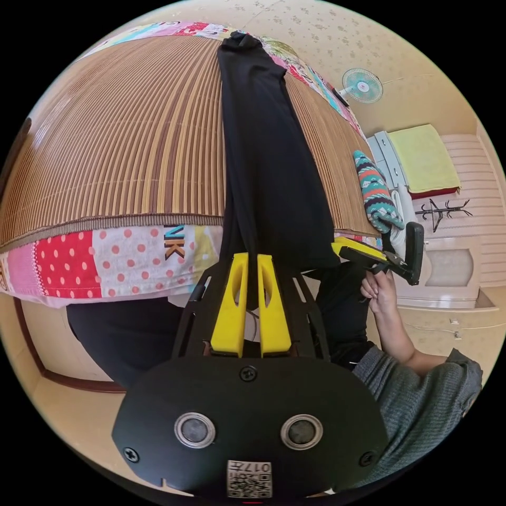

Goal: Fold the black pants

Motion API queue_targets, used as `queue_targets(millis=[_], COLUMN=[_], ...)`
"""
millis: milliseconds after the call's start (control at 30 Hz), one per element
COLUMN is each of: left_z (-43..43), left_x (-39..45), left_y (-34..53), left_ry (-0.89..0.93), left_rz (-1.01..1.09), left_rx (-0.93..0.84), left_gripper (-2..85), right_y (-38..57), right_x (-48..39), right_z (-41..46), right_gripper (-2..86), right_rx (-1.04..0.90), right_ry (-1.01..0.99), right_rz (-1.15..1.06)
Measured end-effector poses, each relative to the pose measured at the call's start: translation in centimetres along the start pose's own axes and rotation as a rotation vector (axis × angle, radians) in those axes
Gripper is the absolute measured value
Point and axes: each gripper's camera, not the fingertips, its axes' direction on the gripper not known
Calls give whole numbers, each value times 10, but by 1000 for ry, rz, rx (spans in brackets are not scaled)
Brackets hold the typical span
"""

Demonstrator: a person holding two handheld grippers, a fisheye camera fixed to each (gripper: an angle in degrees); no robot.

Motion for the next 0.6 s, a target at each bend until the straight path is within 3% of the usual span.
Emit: queue_targets(millis=[233, 300, 367, 500, 600], left_z=[-9, -16, -51, -113, -98], left_x=[-31, -44, -51, -49, -84], left_y=[15, 13, 19, 59, 85], left_ry=[31, 115, 342, 426, 466], left_rz=[39, 81, 194, 399, 340], left_rx=[-24, -57, -14, 162, 198], left_gripper=[28, 24, 20, 17, 18], right_y=[14, 17, 27, 76, 97], right_x=[11, 31, 50, 81, 98], right_z=[-12, -50, -88, -142, -86], right_gripper=[22, 17, 14, 13, 14], right_rx=[7, 91, 201, 399, 290], right_ry=[7, -155, -304, -484, -472], right_rz=[-130, -179, -186, -229, -170])
